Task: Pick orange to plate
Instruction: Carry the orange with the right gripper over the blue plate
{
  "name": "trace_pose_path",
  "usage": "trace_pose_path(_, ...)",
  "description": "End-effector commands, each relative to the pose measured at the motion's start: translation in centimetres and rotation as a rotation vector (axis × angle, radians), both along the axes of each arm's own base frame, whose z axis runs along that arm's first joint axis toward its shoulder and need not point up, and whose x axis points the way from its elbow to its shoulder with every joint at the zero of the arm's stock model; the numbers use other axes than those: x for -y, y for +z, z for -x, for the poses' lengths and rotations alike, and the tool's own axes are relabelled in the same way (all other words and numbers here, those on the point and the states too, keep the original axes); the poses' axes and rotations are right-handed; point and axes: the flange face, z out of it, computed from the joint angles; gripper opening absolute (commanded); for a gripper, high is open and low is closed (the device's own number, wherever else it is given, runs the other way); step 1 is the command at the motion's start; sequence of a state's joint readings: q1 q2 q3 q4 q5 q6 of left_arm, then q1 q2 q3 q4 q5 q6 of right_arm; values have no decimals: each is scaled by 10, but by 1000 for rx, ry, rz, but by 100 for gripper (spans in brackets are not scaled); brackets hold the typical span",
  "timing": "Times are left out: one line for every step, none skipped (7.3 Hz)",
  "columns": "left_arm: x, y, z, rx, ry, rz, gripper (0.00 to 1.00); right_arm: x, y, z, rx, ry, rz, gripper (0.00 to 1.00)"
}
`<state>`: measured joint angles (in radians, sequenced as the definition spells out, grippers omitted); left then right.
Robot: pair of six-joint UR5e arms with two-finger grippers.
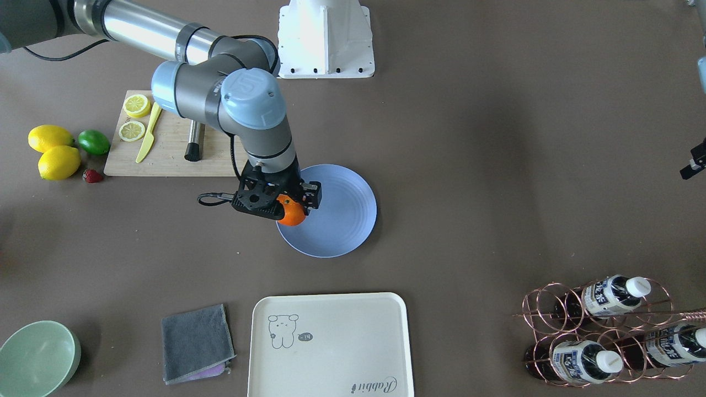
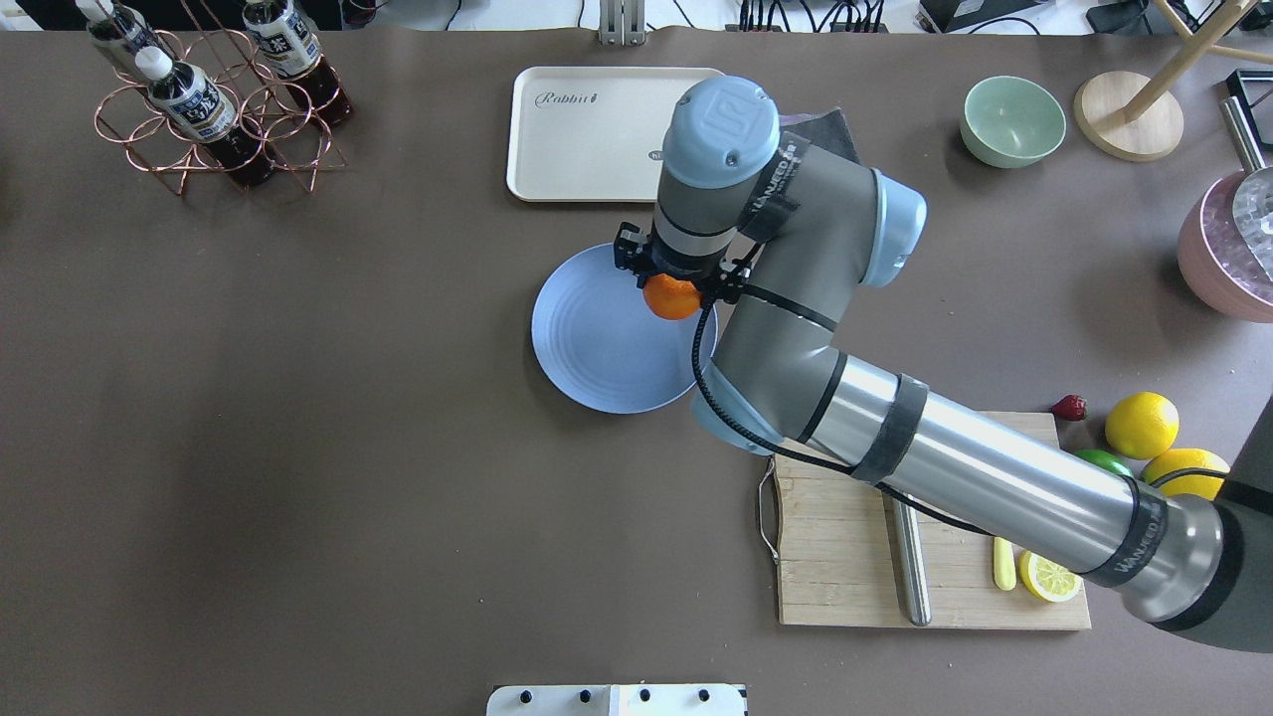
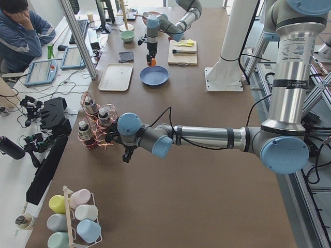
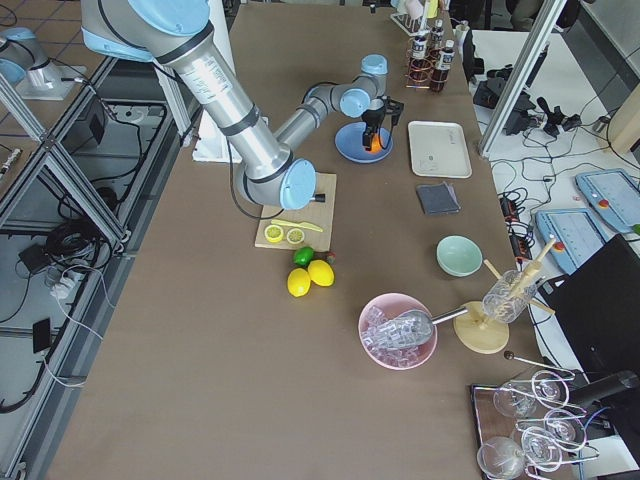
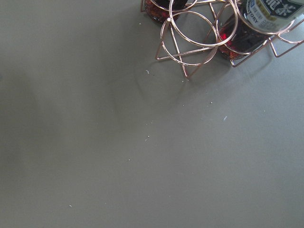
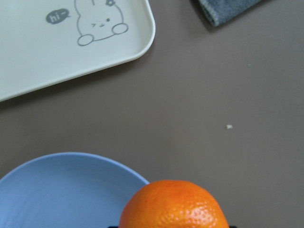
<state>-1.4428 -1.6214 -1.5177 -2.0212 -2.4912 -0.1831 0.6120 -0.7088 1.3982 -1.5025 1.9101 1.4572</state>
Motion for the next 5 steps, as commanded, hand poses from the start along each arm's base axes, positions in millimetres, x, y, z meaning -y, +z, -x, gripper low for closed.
trace_pose_path(-5,3,4,-5,-4,6,98,-23,-17,58,-46,4,-24,0)
trace_pose_path(-5,4,6,-4,-8,8,98,-27,-16,61,-48,-1,-25,0)
trace_pose_path(-5,3,6,-5,-8,6,98,-29,-11,66,-61,-2,-27,0)
trace_pose_path(-5,3,6,-5,-8,6,98,-29,-6,70,-74,1,-33,0)
trace_pose_path(-5,4,6,-4,-8,8,98,-29,-3,70,-80,-4,-37,0)
